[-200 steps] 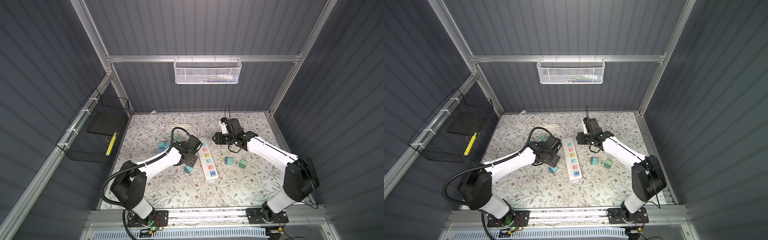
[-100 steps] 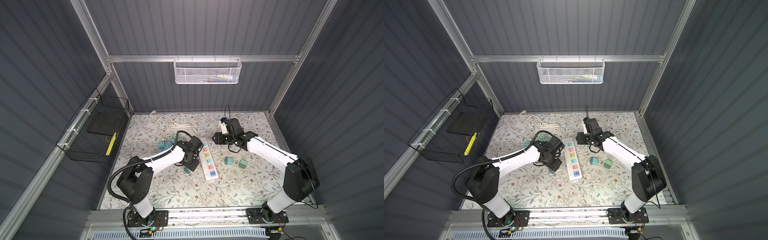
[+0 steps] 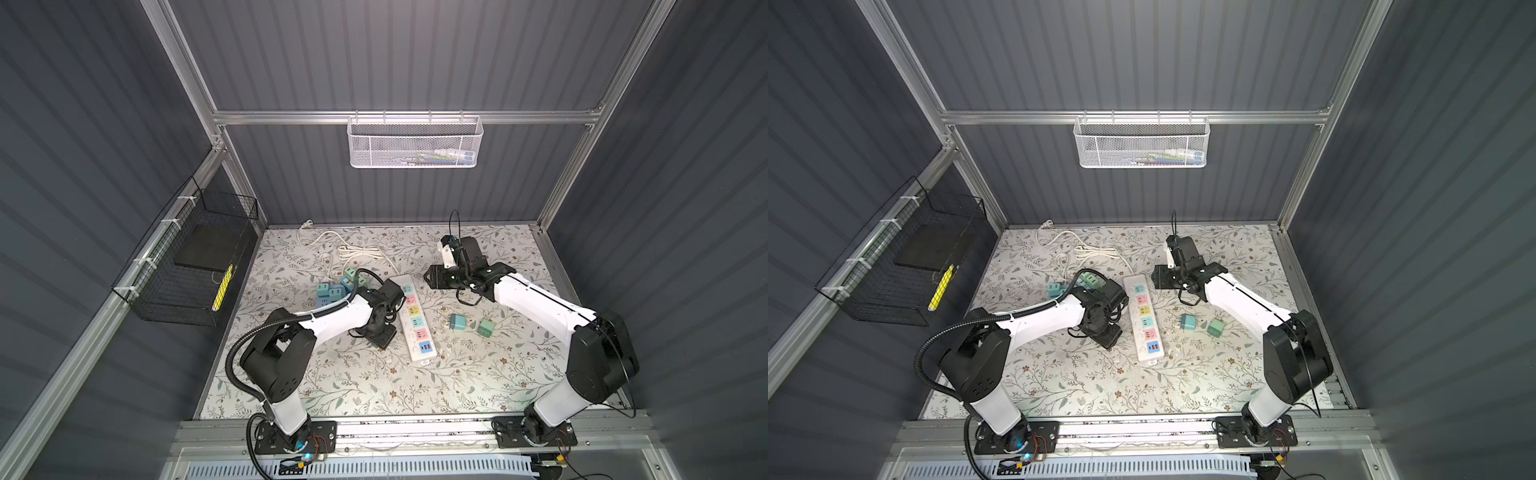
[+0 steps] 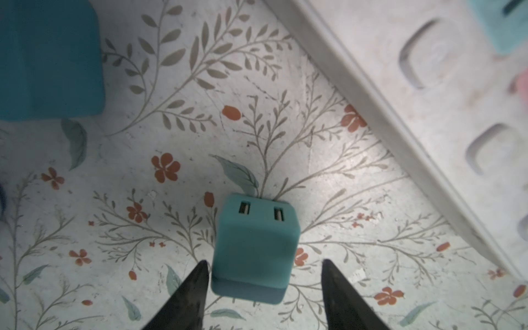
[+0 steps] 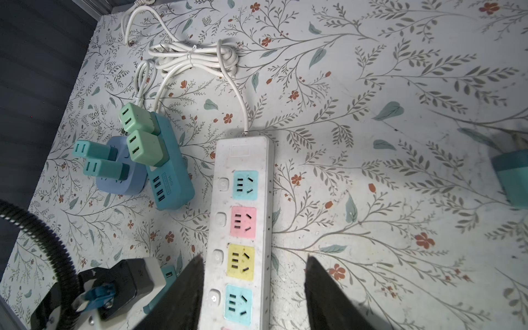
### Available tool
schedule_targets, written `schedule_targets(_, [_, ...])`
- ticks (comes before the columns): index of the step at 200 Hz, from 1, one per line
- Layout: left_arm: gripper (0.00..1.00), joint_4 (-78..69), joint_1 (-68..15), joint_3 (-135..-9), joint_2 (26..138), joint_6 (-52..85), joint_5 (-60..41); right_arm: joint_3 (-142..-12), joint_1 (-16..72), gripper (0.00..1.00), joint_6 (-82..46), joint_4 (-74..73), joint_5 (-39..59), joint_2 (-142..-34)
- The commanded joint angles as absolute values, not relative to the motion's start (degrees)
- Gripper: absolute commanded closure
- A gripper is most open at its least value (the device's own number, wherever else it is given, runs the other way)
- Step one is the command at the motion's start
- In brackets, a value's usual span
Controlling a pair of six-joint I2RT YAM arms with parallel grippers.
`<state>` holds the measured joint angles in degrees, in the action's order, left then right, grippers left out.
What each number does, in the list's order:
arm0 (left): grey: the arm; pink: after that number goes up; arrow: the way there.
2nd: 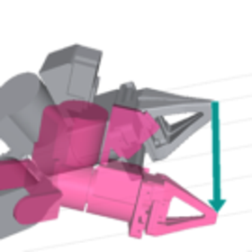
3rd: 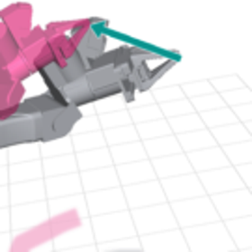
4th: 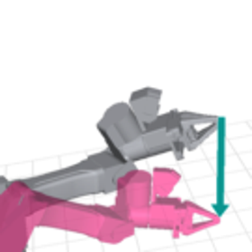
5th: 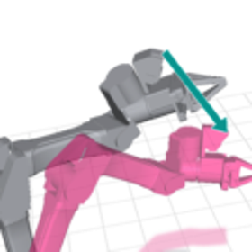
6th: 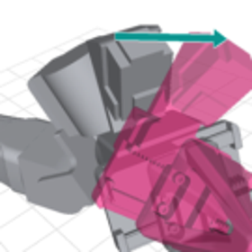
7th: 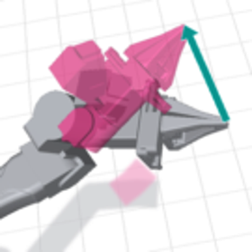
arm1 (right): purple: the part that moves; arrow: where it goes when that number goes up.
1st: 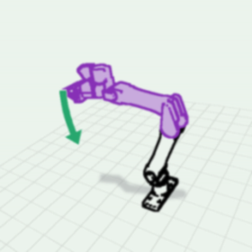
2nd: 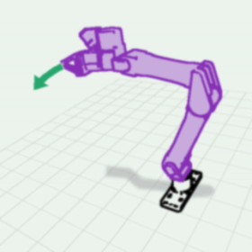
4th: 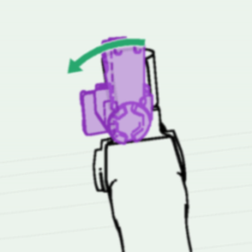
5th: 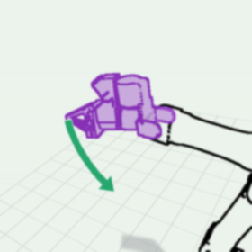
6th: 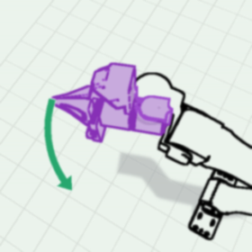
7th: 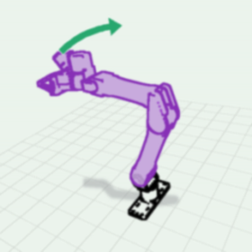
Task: Insert the plug
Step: 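Lower the left gripper onto the teal adapter and close while the right gripper waits, then lift the teal adapter with the left gripper toward the right gripper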
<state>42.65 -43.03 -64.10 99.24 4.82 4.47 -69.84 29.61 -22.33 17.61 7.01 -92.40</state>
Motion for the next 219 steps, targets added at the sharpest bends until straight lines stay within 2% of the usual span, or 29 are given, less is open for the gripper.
schedule_targets(1, [0.38, 42.8, -42.5, -62.7, 100.1, 6.1, 5.0, -69.4, 29.5, 0.42, -22.4, 18.3, 7.0, -91.4])
schedule_targets(82, [0.49, 40.8, -42.5, -62.1, 101.8, 8.2, 5.0, -69.9, 29.5, 0.42, -22.8, 18.3, 8.2, -90.4])
schedule_targets(130, [0.49, 39.8, -42.4, -61.3, 102.2, 8.6, 6.2, -68.9, 29.5, 0.41, -22.4, 18.8, 7.6, -89.2])
schedule_targets(161, [0.63, 40.7, -42.5, -61.7, 102.1, 8.0, 6.9, -68.7, 29.5, 0.41, -22.2, 19.2, 7.5, -88.7])
schedule_targets(219, [0.65, 40.6, -42.5, -62.8, 98.2, 7.1, 7.4, -69.3, 29.5, 0.41, -21.9, 20.0, 7.1, -87.9])
